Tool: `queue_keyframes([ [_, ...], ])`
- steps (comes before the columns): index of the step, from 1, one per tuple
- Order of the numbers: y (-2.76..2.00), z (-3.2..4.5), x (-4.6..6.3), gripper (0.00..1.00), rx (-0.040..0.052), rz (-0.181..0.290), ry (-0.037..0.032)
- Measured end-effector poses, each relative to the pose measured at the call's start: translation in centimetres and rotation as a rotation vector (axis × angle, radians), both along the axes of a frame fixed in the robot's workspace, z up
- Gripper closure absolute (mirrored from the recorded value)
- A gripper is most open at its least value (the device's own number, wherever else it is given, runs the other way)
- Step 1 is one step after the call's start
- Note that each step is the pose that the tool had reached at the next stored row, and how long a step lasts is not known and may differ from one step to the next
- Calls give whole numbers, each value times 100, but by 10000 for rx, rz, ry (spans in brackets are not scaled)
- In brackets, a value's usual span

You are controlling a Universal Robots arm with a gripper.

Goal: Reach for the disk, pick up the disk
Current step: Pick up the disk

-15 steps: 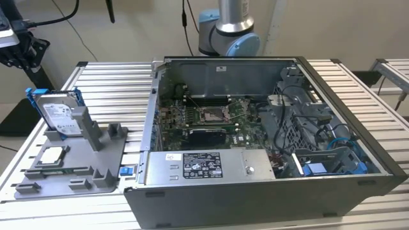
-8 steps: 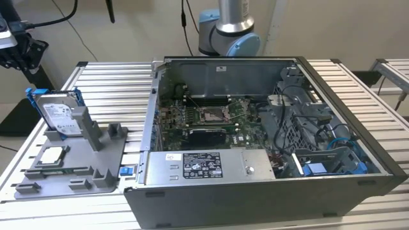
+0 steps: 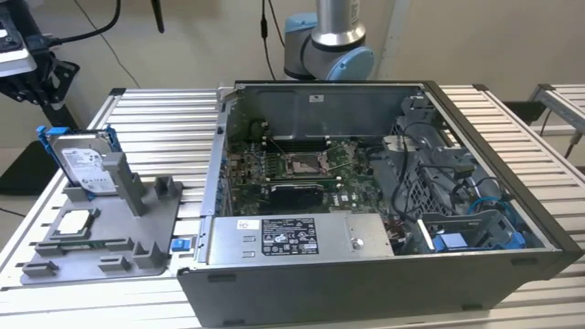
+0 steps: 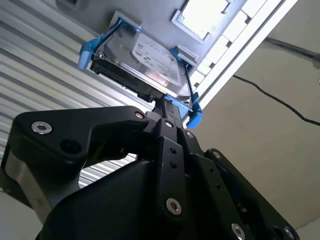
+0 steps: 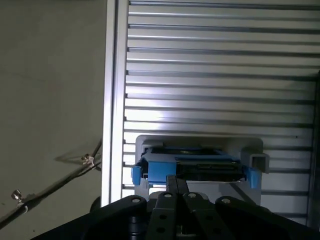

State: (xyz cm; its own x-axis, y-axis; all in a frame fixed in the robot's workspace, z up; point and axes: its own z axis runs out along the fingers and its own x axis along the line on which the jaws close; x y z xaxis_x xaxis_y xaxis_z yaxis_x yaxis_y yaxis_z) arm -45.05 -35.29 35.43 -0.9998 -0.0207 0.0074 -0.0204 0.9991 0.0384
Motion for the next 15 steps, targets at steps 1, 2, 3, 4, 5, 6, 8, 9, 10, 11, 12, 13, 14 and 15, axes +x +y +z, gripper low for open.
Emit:
queue_keyframes([
  [1,0,-1,5,100,0,2,-2],
  [2,0,-1,5,100,0,1,-1],
  [3,0,0,5,100,0,1,-1],
  [4,0,-1,5,100,0,1,-1],
  [5,0,0,5,100,0,1,0],
  [6,0,0,6,100,0,1,0],
  [8,0,0,6,100,-1,27,0],
  [9,0,0,6,100,-1,61,-1],
  [10,0,0,6,100,0,127,0],
  [11,0,0,6,100,-1,219,0],
  [12,0,0,6,100,0,323,0],
  [13,0,0,6,100,0,446,0],
  [14,0,0,6,100,0,574,0],
  [15,0,0,6,100,0,718,0],
])
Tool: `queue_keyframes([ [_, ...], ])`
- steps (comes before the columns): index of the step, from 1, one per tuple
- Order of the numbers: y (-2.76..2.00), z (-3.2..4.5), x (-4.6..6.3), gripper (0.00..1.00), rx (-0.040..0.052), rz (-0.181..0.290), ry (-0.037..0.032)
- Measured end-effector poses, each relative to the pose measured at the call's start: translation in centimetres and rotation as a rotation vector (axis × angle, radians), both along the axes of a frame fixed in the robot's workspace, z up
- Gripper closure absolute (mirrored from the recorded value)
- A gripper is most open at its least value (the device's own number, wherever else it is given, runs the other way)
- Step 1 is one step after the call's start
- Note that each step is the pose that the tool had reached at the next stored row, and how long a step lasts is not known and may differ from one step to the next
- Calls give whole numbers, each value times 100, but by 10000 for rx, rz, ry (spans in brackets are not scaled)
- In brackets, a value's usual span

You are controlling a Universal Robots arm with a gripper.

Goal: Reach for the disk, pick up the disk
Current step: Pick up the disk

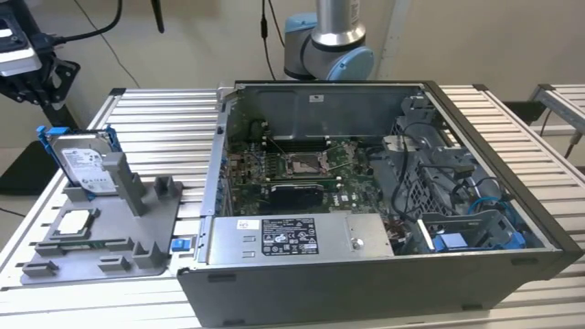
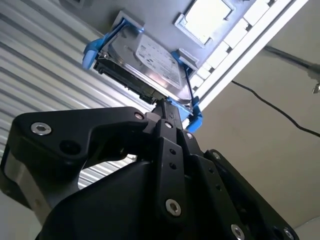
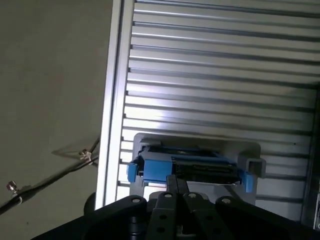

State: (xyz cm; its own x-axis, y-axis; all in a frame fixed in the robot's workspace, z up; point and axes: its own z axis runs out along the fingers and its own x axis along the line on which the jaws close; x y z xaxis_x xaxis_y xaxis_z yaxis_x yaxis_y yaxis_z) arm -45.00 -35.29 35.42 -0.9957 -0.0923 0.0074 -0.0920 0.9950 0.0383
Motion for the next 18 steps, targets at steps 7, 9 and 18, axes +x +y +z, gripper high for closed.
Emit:
queue_keyframes([
  [7,0,0,0,100,0,1115,0],
  [9,0,0,0,100,0,1423,0],
  [18,0,0,0,100,-6,2736,1],
])
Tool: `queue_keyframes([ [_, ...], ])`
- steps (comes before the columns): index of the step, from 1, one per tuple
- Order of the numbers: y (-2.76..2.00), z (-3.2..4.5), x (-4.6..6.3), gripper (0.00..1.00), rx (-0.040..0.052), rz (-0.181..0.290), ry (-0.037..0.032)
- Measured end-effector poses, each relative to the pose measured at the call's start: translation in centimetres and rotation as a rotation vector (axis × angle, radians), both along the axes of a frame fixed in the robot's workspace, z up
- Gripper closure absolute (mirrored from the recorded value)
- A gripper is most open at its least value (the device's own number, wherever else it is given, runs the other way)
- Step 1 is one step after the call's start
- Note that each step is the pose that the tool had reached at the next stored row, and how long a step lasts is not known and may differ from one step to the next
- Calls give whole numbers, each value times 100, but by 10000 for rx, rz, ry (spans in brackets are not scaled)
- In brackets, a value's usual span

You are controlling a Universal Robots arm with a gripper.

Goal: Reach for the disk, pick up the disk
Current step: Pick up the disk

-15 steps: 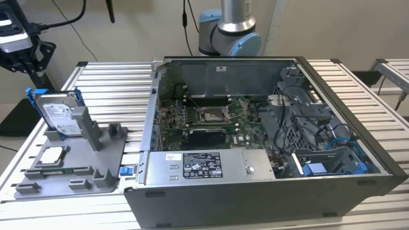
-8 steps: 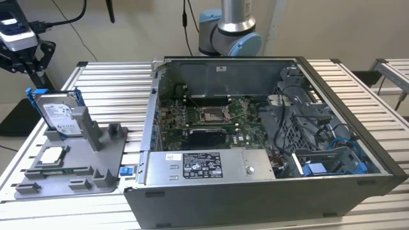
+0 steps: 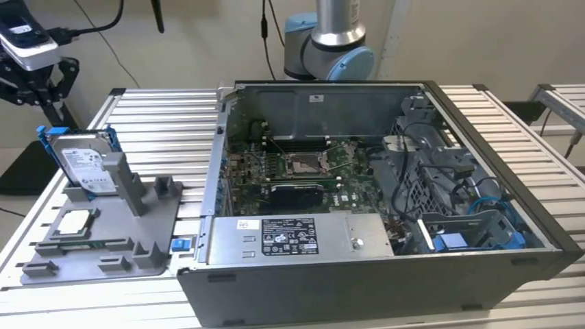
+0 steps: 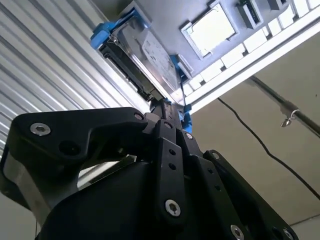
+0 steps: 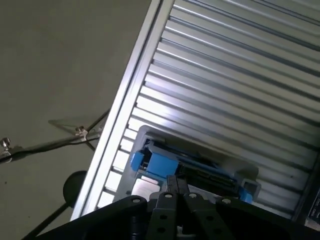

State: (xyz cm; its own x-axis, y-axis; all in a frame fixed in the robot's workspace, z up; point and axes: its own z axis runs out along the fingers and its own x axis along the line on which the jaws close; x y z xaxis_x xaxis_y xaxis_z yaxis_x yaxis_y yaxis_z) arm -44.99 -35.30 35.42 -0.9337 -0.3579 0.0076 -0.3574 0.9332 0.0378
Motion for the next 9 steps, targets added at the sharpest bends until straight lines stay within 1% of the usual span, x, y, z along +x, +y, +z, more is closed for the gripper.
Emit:
queue_keyframes([
  [9,0,0,0,100,-25,1179,-1],
])
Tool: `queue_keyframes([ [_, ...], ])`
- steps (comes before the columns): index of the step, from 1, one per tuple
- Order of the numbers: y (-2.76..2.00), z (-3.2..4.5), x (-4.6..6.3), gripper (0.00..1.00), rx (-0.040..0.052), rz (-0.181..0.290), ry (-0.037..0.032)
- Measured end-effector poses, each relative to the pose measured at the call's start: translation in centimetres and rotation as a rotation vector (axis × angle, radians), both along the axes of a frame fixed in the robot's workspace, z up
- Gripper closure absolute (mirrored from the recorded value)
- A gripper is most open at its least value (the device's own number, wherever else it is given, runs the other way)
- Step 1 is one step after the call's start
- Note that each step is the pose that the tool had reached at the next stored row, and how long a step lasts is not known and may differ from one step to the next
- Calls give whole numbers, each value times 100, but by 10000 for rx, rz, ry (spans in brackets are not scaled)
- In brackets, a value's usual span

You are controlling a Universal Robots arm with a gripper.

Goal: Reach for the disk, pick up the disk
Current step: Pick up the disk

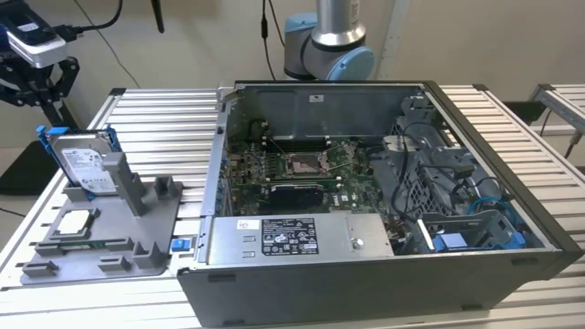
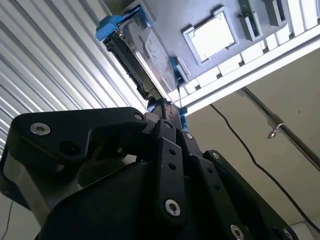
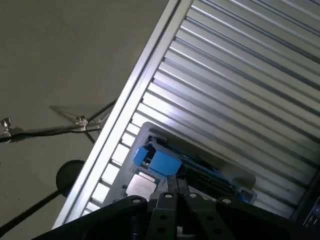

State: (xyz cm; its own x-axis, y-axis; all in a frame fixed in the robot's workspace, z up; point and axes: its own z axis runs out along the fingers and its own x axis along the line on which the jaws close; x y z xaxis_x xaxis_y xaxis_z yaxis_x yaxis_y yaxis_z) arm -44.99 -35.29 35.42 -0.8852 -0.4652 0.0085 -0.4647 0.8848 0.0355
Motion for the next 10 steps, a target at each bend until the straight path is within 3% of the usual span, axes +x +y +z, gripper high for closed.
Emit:
queue_keyframes([
  [10,0,0,0,100,-33,1577,1],
])
